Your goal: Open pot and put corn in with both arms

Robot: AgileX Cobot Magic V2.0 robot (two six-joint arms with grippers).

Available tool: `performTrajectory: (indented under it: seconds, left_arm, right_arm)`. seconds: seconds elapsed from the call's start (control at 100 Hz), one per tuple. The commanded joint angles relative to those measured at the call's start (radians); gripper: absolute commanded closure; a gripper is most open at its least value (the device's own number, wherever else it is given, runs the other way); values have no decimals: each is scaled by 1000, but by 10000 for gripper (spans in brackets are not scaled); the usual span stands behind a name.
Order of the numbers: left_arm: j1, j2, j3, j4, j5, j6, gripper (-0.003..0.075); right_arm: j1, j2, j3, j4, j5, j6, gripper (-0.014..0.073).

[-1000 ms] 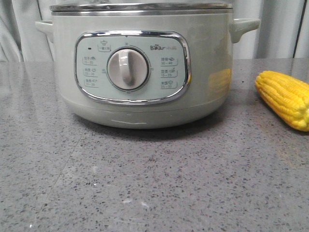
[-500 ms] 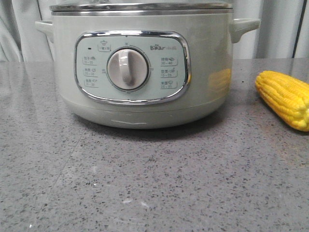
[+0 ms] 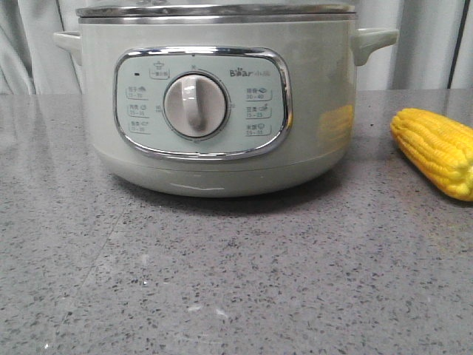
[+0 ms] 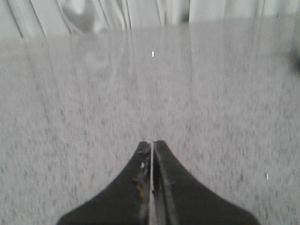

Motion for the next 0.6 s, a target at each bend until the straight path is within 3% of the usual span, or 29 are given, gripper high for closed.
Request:
performTrajectory:
  seconds: [0.0, 0.21, 0.35, 0.5, 0.59]
  left_arm:
    - [2, -28, 22, 0, -164, -9, 741]
    - [2, -28, 22, -2, -286, -9, 741]
    - [2, -28, 18, -86, -354, -9, 741]
    - [2, -28, -16, -97, -365, -9, 741]
    - [2, -22, -58, -97, -362, -9, 741]
  right_arm:
    - [3, -21, 18, 15, -128, -5, 657]
    - [3, -21, 18, 24, -178, -5, 657]
    - [3, -21, 18, 24, -206, -5, 657]
    - [3, -21, 14, 25, -314, -5, 657]
    - [3, -21, -1, 25, -305, -5, 657]
